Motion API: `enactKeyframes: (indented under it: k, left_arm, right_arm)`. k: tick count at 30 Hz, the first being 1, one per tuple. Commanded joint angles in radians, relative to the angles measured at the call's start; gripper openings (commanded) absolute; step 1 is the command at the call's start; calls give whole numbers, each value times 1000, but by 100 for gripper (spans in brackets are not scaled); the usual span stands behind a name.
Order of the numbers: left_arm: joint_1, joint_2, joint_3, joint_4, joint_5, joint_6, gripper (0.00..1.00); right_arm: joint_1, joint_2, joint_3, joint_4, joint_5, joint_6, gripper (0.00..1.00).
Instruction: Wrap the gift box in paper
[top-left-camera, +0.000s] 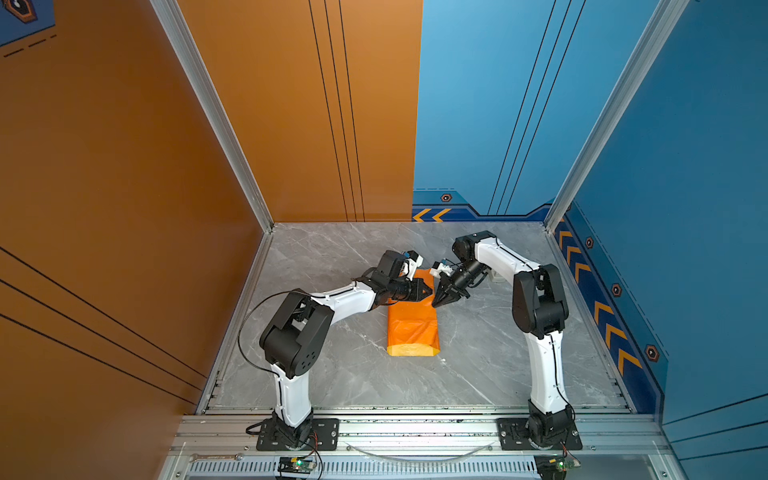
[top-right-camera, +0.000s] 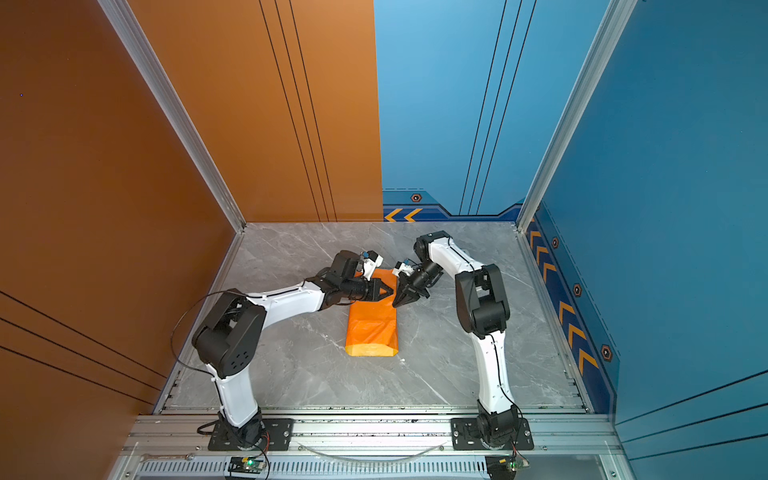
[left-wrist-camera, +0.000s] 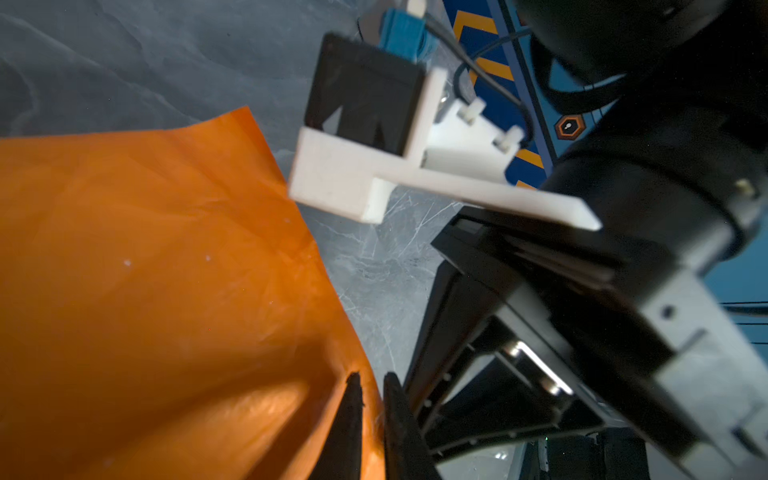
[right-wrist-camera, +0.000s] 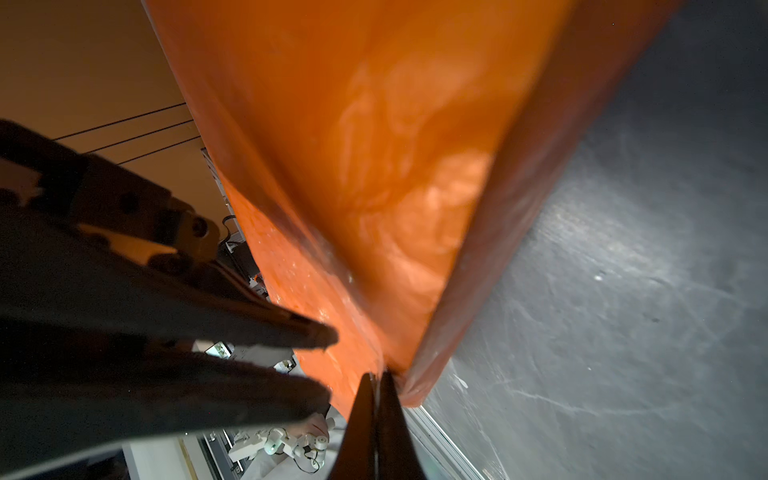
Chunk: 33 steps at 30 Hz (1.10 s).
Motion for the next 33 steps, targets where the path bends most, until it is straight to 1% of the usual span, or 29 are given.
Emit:
enactKeyframes:
  k: [1,5,8,12,19,23,26,27,33]
  left_arm:
    - [-3,12,-30,-11,-13,-2,13]
    - [0,12,-60,-18,-33,3,13]
    - [3,11,-72,-28,-52,12,13]
    - [4,12,-90,-33,-66,19,13]
    - [4,17,-107,-34,-72,24,13]
    - [4,18,-107,-31,-73,25,13]
    - [4,16,-104,-32,-74,27,13]
    - [6,15,-104,-33,-74,27,13]
    - [4,13,-106,-34,-74,27,13]
  right_arm:
    - [-12,21,-2,20,47,-2,5]
    - [-13,21,-2,20,44,-2,6]
    - [-16,19,-2,20,42,1,12]
    - [-22,12,0,20,30,11,22]
    - [-21,3,-2,20,34,32,28]
    - [-24,7,-7,20,78,39,35]
    - [-30,-9,-7,23,126,47,46]
    - [-32,-18,-7,25,136,50,47]
    - [-80,-125,-23,40,207,90,48]
